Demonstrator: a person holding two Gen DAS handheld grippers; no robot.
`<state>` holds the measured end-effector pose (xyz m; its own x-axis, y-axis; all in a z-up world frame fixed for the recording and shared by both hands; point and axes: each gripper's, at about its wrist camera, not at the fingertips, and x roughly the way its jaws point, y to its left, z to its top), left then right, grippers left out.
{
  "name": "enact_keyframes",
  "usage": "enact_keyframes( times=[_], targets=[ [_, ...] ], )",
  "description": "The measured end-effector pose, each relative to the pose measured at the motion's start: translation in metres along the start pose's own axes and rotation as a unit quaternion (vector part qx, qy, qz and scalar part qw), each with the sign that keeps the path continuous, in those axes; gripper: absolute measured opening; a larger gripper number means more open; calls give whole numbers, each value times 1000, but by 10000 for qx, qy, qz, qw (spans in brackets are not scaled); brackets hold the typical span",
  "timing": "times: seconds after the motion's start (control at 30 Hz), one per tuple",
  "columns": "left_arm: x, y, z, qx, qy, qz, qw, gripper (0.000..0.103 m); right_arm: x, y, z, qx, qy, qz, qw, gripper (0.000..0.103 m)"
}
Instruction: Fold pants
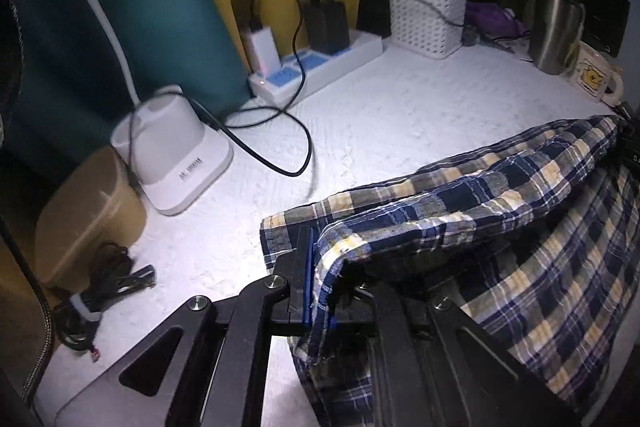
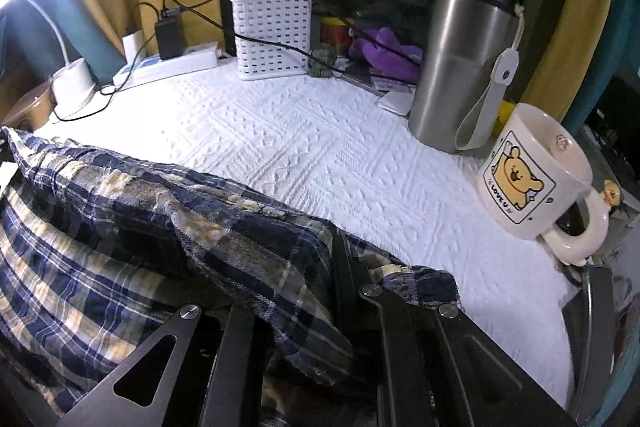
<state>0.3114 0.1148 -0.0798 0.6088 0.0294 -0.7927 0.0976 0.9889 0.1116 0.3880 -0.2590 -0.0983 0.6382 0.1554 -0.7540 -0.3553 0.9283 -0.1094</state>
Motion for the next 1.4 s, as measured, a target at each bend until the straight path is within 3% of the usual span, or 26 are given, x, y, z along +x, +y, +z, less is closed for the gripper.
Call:
enact_keyframes(
  times=[0.27, 0.37, 0.47, 0.5, 0.53, 0.57, 0.83, 1.2, 1.33, 1.4],
  targets=[
    [34, 13, -1, -185, 340, 7, 9993, 9, 13, -13, 13, 230, 199, 229, 9993, 14],
    [38, 19, 1, -342, 385, 8, 9987, 13, 10, -16, 18, 251, 158, 211, 9993, 25],
    [33, 27, 4, -504, 297, 92, 9982, 27, 7, -18, 24, 234, 121, 136, 9996, 37],
    [30, 31, 5, -576, 239, 95, 9980, 31, 5, -18, 26, 223, 80, 64, 9997, 56],
    [27, 34, 6, -622, 201, 100, 9978, 32, 4, -19, 28, 225, 44, 20, 9997, 88],
    [27, 36, 7, -648, 191, 120, 9976, 32, 3, -20, 30, 236, 1, 22, 9997, 102],
    [15, 42, 2, -709, 164, 124, 9973, 32, -4, -28, 45, 340, -190, -179, 9991, 103],
    [-15, 38, -22, -810, 61, 71, 9967, 36, -20, -38, 32, 489, -229, -519, 9972, 103],
    [-28, 40, -39, -940, -80, -1, 9955, 49, -37, -49, 19, 633, -263, -604, 9958, 103],
    [-32, 41, -49, -996, -70, -31, 9950, 49, -45, -53, 11, 702, -267, -632, 9952, 103]
  ],
)
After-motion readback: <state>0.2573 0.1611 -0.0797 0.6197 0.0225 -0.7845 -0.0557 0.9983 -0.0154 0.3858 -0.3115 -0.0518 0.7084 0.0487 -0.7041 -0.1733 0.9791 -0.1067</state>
